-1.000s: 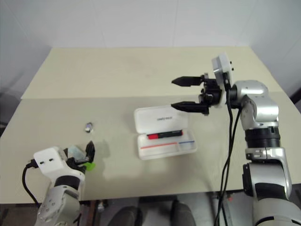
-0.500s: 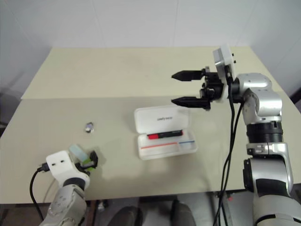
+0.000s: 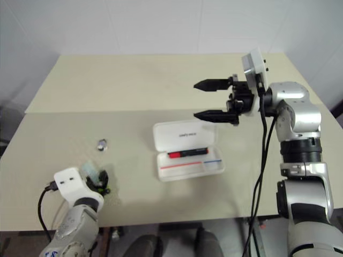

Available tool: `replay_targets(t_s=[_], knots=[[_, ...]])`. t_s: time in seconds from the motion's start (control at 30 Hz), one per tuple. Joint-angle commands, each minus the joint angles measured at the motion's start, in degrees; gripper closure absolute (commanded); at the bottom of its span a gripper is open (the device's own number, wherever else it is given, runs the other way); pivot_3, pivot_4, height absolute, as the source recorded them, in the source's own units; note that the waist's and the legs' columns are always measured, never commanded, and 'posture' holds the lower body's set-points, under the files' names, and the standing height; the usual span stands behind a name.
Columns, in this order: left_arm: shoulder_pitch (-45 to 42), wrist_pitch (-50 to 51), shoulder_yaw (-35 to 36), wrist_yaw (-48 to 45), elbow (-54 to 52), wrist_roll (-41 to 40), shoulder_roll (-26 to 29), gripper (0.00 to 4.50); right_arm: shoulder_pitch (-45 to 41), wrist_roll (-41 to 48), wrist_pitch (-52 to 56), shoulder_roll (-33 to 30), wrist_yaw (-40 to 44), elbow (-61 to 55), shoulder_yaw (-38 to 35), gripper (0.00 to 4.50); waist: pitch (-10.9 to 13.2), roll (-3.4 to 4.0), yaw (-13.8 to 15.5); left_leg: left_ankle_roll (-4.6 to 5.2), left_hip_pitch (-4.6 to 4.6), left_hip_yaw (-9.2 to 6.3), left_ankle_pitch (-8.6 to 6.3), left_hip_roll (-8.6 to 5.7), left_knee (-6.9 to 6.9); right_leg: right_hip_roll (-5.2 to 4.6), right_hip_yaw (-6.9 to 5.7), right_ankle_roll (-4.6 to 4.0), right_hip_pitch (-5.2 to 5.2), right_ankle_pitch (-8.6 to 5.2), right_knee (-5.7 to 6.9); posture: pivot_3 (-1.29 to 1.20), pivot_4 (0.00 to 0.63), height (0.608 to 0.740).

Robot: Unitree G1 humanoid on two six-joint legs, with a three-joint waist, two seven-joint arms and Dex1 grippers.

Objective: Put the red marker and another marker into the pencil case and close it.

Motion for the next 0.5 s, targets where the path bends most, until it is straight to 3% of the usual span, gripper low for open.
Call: replay_targets(t_s=[0.03, 0.37, 0.5], knots=[[-0.2, 2.0, 3.5, 0.8, 0.0, -0.4, -2.5, 2.87, 0.2, 1.4, -0.6, 0.3, -0.1, -2.5, -2.5, 0.00, 0.0, 0.00, 0.0, 0.00, 0.01, 0.00, 0.00, 0.01, -0.01, 0.01, -0.01, 0.00, 0.00, 0.00, 0.00, 0.00, 0.150, 0.740], [-4.4, -1.6, 8.4, -2.8, -2.4, -1.7, 0.0, 2.87, 2.8, 0.8, -2.7, 1.0, -1.1, -2.6, -3.1, 0.00, 0.0, -0.01, 0.1, -0.02, 0.06, 0.17, 0.01, 0.15, 0.01, 0.09, -0.08, 0.00, -0.02, 0.00, -0.01, 0.00, 0.150, 0.740], [-4.9, -10.3, 6.3, -10.2, -3.0, -1.6, 2.3, 2.87, 4.1, 0.2, -4.1, 1.0, -2.0, -2.0, -3.8, 0.00, 0.0, -0.03, 0.1, 0.00, 0.03, 0.17, -0.01, 0.04, 0.01, 0.01, -0.05, -0.03, -0.01, 0.02, 0.00, 0.00, 0.150, 0.740]])
